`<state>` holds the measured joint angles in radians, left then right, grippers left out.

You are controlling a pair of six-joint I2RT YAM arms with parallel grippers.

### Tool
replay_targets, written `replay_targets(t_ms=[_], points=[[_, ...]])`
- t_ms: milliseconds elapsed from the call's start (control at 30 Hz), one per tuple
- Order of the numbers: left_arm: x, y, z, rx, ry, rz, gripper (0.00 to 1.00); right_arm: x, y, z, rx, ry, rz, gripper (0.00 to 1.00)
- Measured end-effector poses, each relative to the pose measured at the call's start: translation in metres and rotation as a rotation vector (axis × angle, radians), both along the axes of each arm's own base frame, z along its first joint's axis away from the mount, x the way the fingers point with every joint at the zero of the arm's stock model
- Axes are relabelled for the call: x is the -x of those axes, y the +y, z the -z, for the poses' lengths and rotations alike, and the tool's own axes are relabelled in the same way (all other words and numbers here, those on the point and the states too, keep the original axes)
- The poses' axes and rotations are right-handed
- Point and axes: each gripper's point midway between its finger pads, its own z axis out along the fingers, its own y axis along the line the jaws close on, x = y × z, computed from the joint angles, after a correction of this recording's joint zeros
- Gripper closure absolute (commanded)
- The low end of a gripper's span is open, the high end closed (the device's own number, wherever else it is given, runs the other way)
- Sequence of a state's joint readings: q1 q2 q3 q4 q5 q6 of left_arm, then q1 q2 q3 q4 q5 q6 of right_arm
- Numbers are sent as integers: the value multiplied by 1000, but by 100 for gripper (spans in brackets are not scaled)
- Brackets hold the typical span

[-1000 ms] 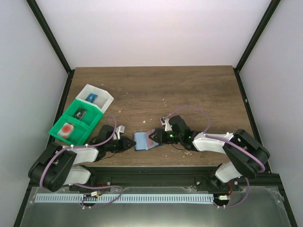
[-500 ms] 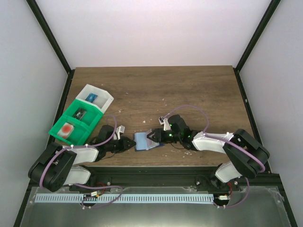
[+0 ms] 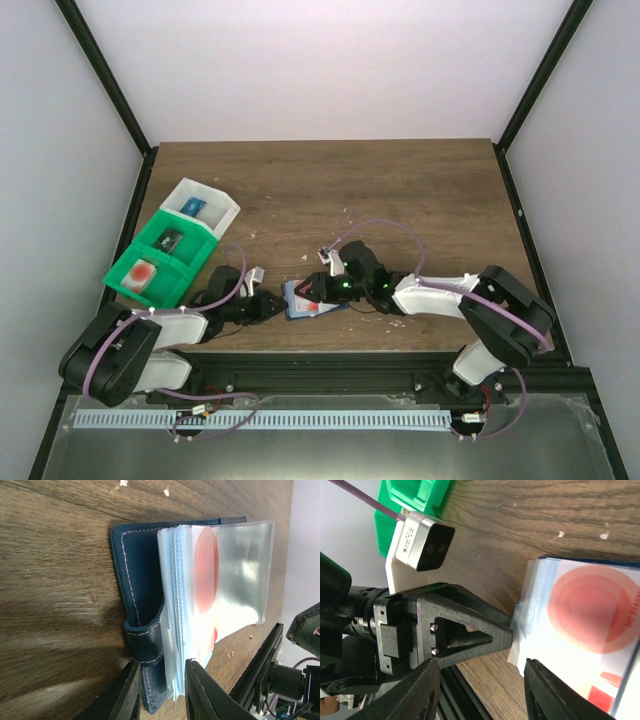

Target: Take the credit cards out of the card holder

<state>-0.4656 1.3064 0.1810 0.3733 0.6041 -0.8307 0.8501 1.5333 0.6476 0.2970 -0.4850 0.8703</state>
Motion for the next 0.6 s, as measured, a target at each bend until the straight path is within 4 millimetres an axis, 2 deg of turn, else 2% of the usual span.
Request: replay_targets(t_ms=[167,400,600], points=[[0,-1,-1,5,-2,4,71,0,10,-2,-8,2,-18,52],[-2,-2,-11,21,-30,1,64,-1,3,4,39,-3,-2,53],[-7,-2,-26,25,-67,-10,62,-6,-9,10,109,-42,33,69]])
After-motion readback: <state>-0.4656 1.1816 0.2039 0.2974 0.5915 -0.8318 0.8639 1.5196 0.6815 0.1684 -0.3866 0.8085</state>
